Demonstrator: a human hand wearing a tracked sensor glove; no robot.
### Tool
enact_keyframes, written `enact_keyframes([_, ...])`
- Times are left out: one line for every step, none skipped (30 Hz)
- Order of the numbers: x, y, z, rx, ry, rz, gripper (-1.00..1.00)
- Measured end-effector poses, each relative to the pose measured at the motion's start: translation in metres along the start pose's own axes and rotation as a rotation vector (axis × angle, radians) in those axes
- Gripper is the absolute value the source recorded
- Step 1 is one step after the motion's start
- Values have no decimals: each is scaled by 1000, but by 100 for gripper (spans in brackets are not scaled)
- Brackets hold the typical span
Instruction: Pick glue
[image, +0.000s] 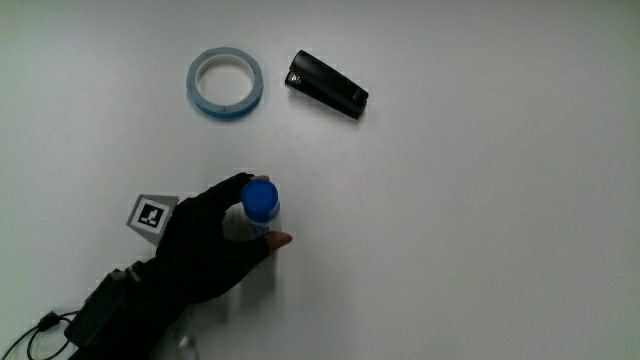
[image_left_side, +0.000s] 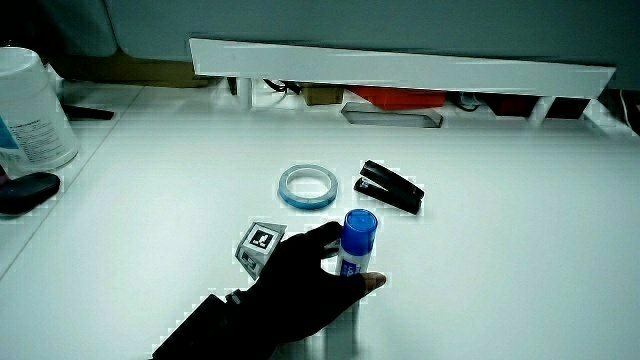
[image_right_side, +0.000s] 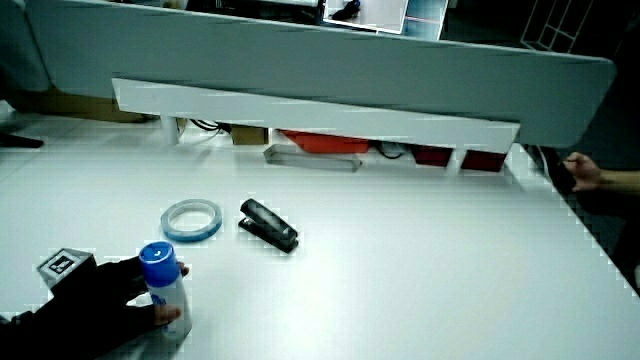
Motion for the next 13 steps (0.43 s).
enact_keyframes([1, 0, 0, 3, -1, -5, 100])
enact_keyframes([1, 0, 1, 0, 7, 3, 100])
enact_keyframes([0, 0, 1, 3, 7, 3, 100])
enact_keyframes([2, 1, 2, 5, -2, 15, 100])
enact_keyframes([1, 3, 4, 10, 0, -28, 100])
enact_keyframes([0, 5, 7, 19, 19, -36, 100])
enact_keyframes([4, 9, 8, 22, -3, -57, 100])
enact_keyframes([7, 12, 10, 27, 5, -60, 100])
enact_keyframes([11, 16, 13, 29, 40, -88, 100])
enact_keyframes([18, 20, 15, 40, 10, -87, 100])
enact_keyframes([21, 24, 17, 43, 37, -113, 100])
enact_keyframes([19, 29, 21, 52, 97, -145, 100])
enact_keyframes([21, 33, 25, 62, 294, -75, 100])
